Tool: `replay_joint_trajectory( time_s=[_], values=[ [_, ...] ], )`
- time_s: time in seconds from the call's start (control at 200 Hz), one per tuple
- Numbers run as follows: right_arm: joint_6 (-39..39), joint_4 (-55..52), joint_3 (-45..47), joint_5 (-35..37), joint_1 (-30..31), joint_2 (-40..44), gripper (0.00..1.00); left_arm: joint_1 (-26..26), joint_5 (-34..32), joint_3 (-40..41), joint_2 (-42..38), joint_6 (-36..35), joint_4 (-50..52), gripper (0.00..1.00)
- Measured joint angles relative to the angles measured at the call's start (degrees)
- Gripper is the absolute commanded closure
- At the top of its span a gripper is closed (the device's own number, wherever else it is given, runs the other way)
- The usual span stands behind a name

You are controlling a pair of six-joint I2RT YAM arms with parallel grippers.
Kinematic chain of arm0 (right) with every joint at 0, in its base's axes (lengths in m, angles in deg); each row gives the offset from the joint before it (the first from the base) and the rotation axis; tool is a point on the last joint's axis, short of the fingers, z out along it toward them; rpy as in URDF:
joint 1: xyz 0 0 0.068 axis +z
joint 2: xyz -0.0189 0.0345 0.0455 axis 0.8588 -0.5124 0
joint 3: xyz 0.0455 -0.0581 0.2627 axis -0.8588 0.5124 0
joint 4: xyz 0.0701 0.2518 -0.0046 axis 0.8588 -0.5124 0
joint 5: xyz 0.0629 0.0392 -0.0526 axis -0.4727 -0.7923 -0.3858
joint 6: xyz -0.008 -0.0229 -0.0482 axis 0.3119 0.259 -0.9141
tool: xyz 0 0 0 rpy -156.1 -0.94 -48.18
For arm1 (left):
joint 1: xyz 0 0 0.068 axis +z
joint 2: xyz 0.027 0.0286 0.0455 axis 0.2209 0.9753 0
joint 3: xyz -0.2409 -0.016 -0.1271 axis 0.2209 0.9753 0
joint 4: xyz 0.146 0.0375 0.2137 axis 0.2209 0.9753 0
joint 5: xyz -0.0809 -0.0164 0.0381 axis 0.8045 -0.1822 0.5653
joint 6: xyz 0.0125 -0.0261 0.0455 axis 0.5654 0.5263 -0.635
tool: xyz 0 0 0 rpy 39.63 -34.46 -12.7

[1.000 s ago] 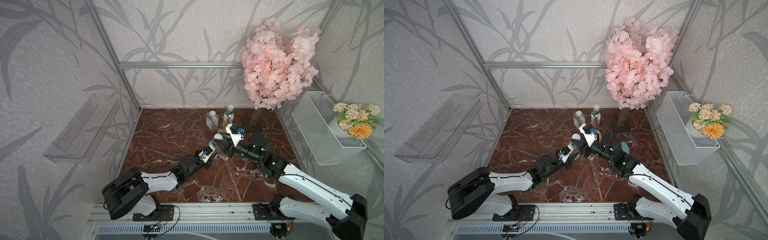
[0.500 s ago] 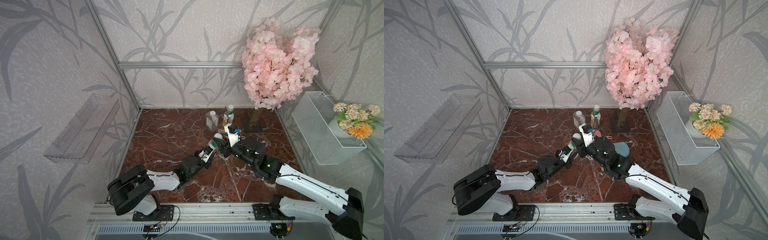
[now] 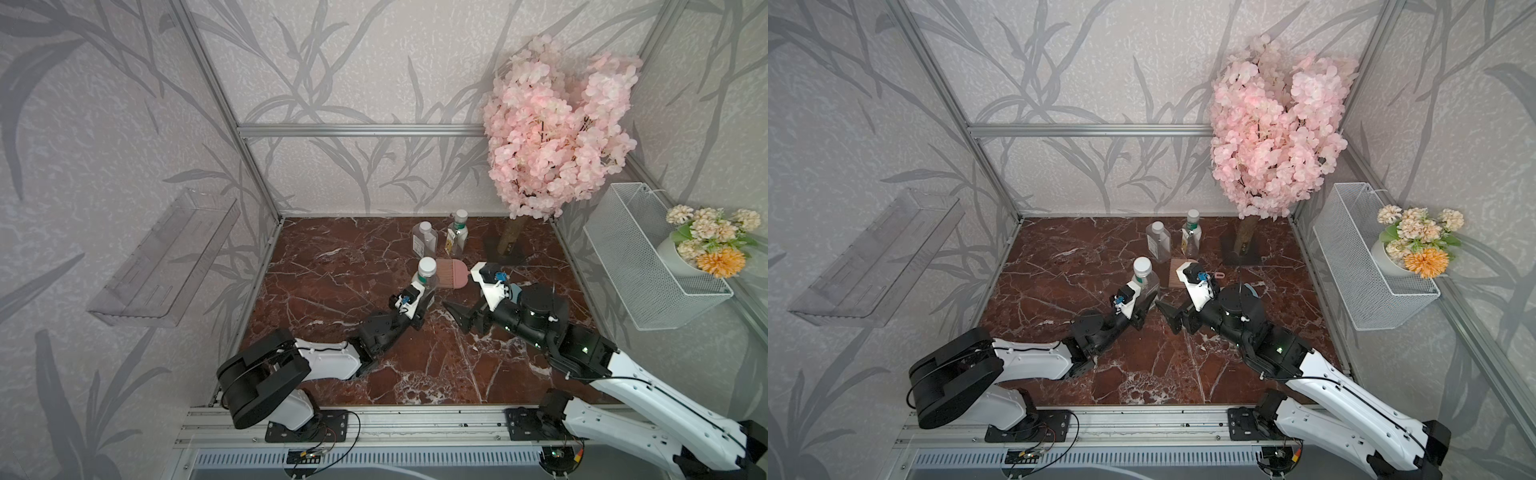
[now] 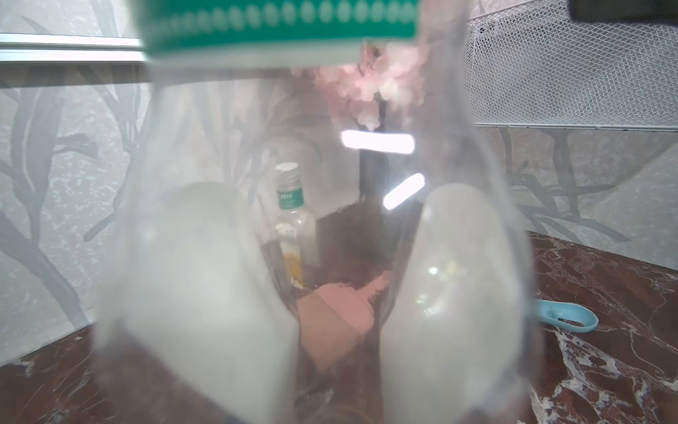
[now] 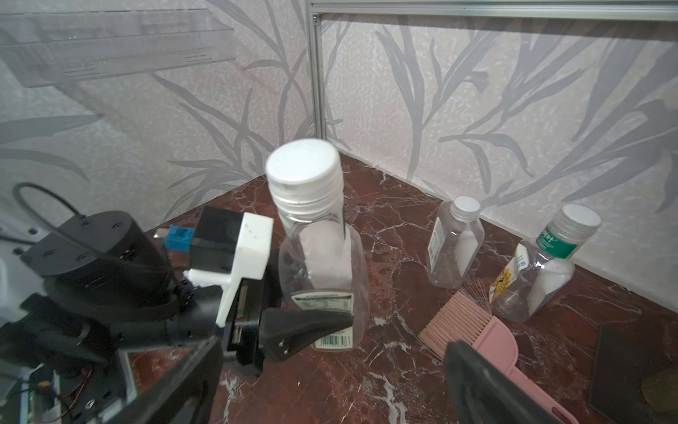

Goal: Screw on the bottle caps
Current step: Screw the bottle cap onto the plastic bottle.

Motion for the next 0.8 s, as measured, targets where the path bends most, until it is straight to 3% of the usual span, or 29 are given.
replay_joint_trajectory(
  time_s=[0.13,0.335,0.56,0.66,0.8],
  values=[
    [-4.74,-4.57,-0.83,-9.81,-7.72,2.51,0.01,0.35,5.46,0.04,-0.81,-0.09,1.29,0.72],
    [-12.48,-7.13,-7.04,-33.62,-22.27,-0.35,0.01,0.37,19.08,0.13,-4.33,-0.22,3.96,0.71],
    [-19.98,-7.52,-14.80,-53.00,-22.93,-9.51,0.01,0.37,28.44,0.15,-5.01,-0.15,5.99,0.71],
    [-22.18,-8.09,-15.85,-57.55,-22.97,-12.81,0.01,0.37,30.25,0.15,-5.01,-0.15,6.32,0.72],
    [-24.90,-9.22,-17.49,-61.66,-22.86,-16.11,0.08,0.37,31.76,0.15,-5.01,-0.15,6.36,0.72]
  ],
)
